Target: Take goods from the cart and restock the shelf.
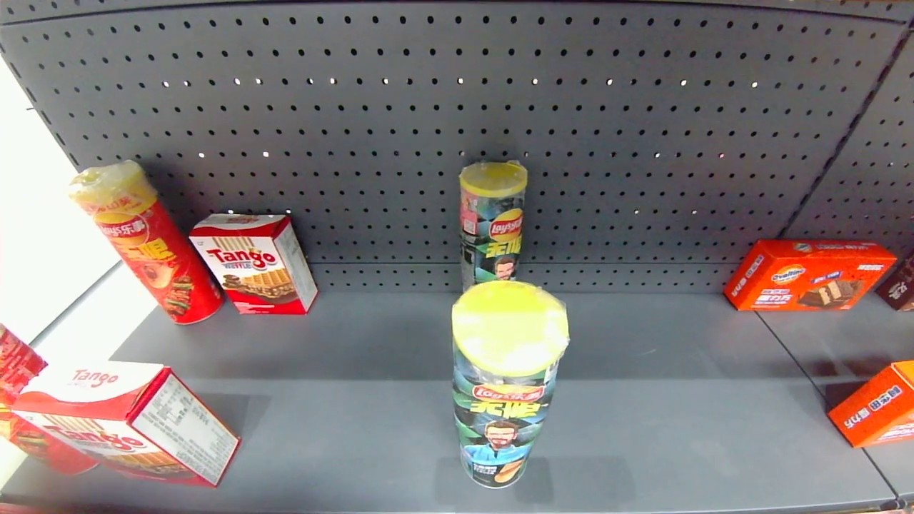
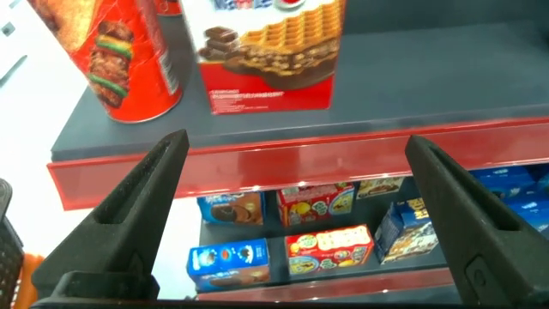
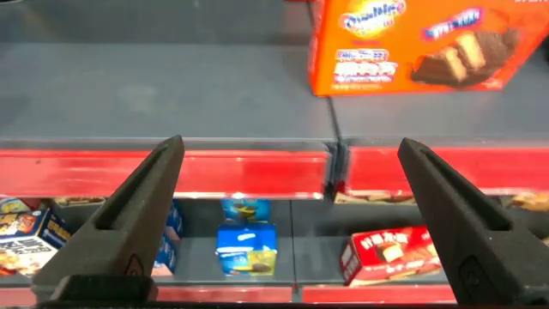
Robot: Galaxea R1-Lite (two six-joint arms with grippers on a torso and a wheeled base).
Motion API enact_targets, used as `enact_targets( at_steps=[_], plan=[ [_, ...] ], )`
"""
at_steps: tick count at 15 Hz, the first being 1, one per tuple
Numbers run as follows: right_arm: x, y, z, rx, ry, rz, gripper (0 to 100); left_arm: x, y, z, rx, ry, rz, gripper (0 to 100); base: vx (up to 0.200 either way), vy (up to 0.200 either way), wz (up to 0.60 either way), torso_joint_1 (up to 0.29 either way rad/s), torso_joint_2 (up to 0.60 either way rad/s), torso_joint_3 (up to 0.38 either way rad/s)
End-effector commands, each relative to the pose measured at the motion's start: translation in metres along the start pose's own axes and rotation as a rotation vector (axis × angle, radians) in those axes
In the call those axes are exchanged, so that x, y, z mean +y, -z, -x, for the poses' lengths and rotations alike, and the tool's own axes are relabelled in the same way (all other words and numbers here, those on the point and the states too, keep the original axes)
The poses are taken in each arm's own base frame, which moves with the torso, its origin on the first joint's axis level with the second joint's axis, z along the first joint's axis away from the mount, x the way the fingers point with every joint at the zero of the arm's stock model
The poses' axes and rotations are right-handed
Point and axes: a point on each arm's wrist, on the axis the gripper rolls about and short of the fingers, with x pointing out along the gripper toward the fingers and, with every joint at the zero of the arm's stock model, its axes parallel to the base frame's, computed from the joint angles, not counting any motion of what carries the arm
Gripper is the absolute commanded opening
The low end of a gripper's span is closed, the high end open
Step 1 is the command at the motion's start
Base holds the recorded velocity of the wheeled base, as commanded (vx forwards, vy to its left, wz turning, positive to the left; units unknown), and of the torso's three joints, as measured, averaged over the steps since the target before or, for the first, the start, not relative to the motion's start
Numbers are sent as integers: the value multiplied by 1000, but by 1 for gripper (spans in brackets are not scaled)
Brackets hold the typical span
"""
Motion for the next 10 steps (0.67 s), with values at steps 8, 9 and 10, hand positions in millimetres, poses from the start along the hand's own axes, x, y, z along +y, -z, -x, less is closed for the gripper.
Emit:
enact_targets(
  at_steps=[8,9,10],
  plan=[
    [0,0,0,1,-1,-1,100,0,0,0,2,-1,1,100,-25,0,0,0,0,1],
    [0,0,0,1,-1,0,100,0,0,0,2,-1,1,100,0,0,0,0,0,0],
    [0,0,0,1,-1,0,100,0,0,0,2,-1,1,100,0,0,0,0,0,0]
  ],
)
